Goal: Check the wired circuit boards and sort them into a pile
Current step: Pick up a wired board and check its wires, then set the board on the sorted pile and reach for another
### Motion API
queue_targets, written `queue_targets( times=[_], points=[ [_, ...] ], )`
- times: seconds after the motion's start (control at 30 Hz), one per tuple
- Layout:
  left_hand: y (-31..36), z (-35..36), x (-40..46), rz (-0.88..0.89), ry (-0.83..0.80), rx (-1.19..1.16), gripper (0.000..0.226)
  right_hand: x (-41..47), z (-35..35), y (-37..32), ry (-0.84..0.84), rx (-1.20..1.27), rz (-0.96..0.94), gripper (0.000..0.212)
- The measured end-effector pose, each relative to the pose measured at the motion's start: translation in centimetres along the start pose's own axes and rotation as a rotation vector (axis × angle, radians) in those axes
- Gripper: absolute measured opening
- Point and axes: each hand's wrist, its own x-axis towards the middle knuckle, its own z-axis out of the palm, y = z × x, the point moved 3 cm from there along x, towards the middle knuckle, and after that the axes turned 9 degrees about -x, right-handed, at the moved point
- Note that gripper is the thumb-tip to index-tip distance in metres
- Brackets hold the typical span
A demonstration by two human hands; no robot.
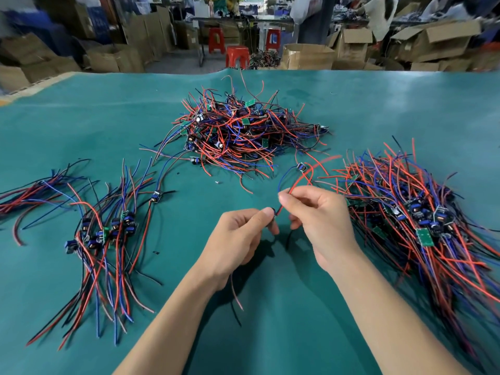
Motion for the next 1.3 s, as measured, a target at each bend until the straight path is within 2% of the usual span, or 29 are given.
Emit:
queue_targets(
  times=[0.1,0.17,0.23,0.3,0.37,0.43,0.53,0.6,0.73,0.8,0.9,0.93,1.03,1.1,1.17,1.23,1.3],
  points=[
    [0.1,0.1,-0.2,-0.013,-0.046,0.012,0.037,1.1,-2.0,0.3,0.235,-0.043,-0.001,0.024],
    [0.0,0.2,-0.2,-0.009,-0.077,0.045,0.038,1.7,-3.5,0.6,0.377,-0.135,-0.002,0.023],
    [0.0,0.1,-0.2,-0.005,-0.092,0.062,0.038,1.9,-4.6,0.4,0.474,-0.279,-0.047,0.02],
    [0.0,0.2,-0.3,-0.003,-0.098,0.074,0.039,1.7,-5.0,0.1,0.515,-0.305,-0.11,0.022],
    [0.0,0.1,-0.2,0.002,-0.105,0.09,0.04,1.7,-5.1,0.0,0.528,-0.239,-0.123,0.024],
    [-0.1,0.0,-0.2,0.001,-0.113,0.091,0.04,2.0,-5.5,0.3,0.556,-0.14,-0.058,0.023],
    [-0.1,-0.2,-0.2,-0.011,-0.127,0.052,0.038,2.4,-6.2,0.7,0.568,0.257,0.113,0.026],
    [-0.2,-0.2,-0.1,-0.015,-0.12,0.001,0.035,2.1,-5.5,0.4,0.545,0.373,0.143,0.026],
    [-0.2,-0.3,0.2,0.012,-0.091,-0.079,0.027,1.0,-2.6,-0.5,0.423,0.445,0.18,0.016],
    [-0.2,-0.4,0.1,0.009,-0.082,-0.12,0.024,0.3,-1.1,-0.5,0.237,0.328,0.209,0.013],
    [0.1,-0.2,0.0,0.017,-0.085,-0.122,0.023,-0.8,1.3,-0.4,-0.168,0.015,0.074,0.015],
    [0.2,-0.1,0.0,0.017,-0.088,-0.117,0.027,-1.2,1.7,-0.6,-0.234,-0.047,0.021,0.013],
    [0.3,0.1,-0.2,0.01,-0.058,-0.076,0.035,-1.0,1.4,-0.9,-0.203,-0.082,-0.056,0.003],
    [0.4,0.2,-0.2,0.012,-0.032,-0.046,0.035,-0.8,0.7,-1.0,-0.164,-0.099,-0.102,0.009],
    [0.6,0.3,-0.3,0.008,-0.033,-0.03,0.033,-0.9,0.5,-1.4,-0.185,-0.138,-0.152,0.005],
    [1.0,0.4,-0.6,0.001,-0.071,-0.035,0.028,-1.1,0.5,-1.7,-0.209,-0.04,-0.093,0.007],
    [1.2,0.7,-0.8,-0.015,-0.13,-0.046,0.026,-0.6,0.1,-1.5,-0.146,0.181,0.087,0.019]
  ],
)
